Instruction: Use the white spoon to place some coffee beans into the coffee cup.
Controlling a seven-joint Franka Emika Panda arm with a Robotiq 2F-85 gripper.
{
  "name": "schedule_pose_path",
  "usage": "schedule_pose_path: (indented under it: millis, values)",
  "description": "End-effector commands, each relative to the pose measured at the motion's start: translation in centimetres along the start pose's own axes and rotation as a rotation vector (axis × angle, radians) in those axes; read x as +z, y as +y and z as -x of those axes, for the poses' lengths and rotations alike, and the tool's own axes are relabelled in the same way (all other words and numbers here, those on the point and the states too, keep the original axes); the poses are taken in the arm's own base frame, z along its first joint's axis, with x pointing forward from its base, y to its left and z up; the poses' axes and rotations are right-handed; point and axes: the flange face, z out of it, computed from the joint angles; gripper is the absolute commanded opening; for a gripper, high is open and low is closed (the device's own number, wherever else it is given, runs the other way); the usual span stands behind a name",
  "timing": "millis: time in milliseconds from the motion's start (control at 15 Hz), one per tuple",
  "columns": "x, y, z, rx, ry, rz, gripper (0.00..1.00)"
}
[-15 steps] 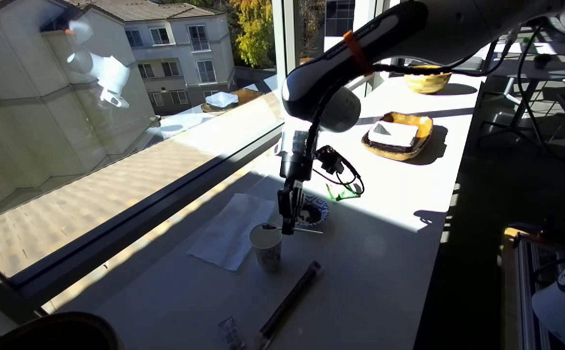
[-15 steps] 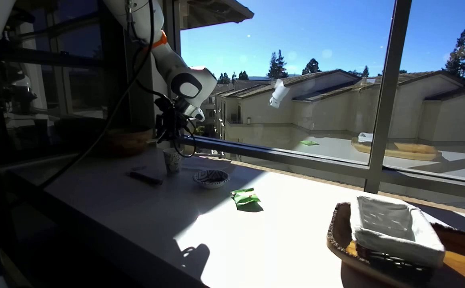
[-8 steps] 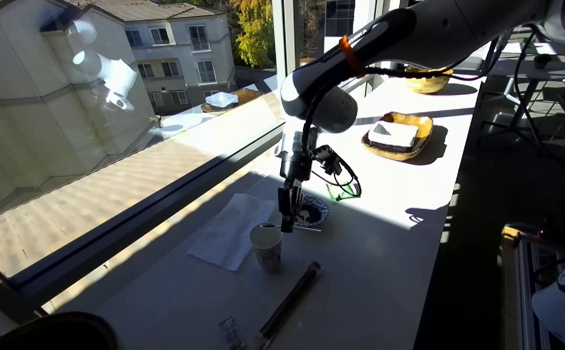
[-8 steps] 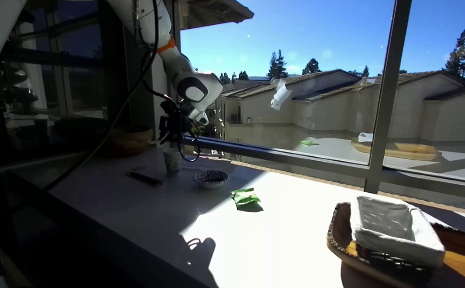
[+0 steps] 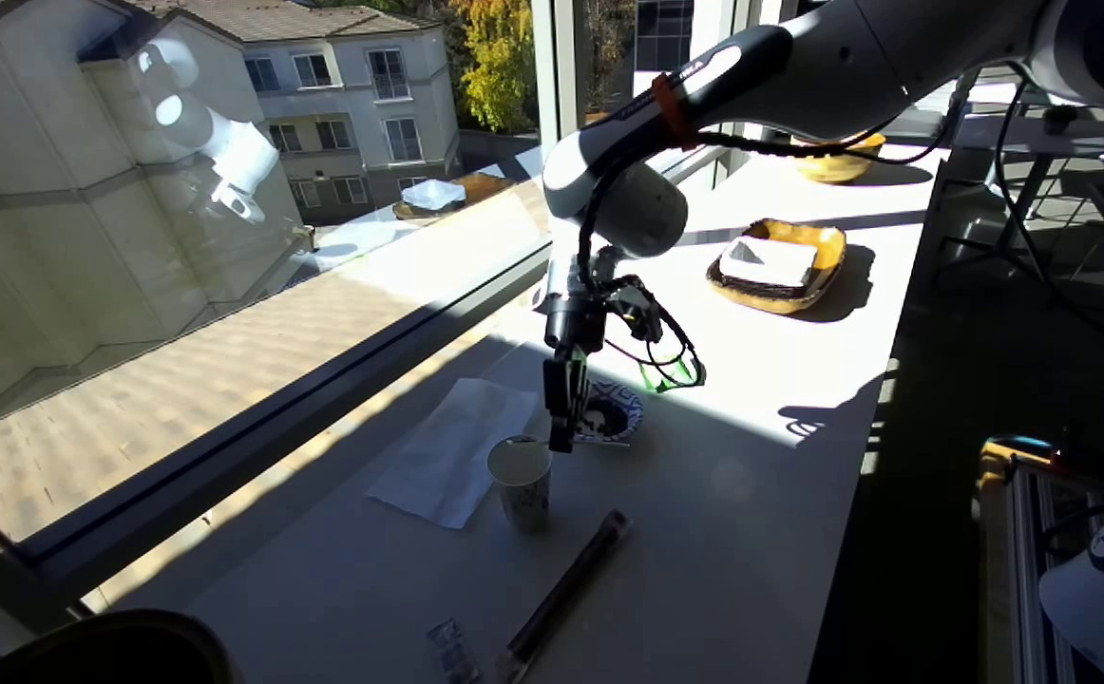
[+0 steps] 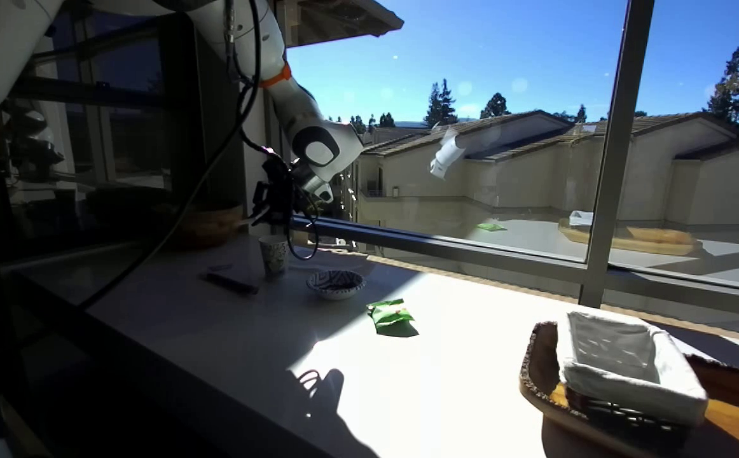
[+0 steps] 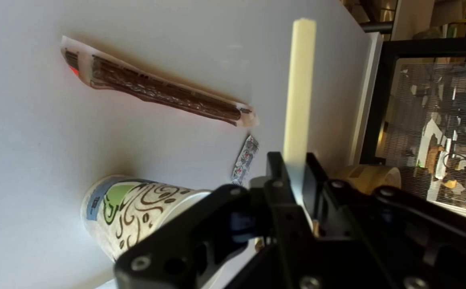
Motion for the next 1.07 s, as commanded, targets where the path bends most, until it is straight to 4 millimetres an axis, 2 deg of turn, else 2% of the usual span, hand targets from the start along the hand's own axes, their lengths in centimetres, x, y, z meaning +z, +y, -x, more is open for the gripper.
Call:
schedule_pose_path:
  millis: [0, 800, 1000]
  values:
    - [-0.5, 1.1, -0.5, -0.004, -0.01, -0.082, 0.04]
    - [-0.3, 2.8, -1.4, 0.028, -0.046, -0.203, 0.04]
    - [-1.0, 2.6, -0.7, 0.09, -0.046, -0.171, 0.04]
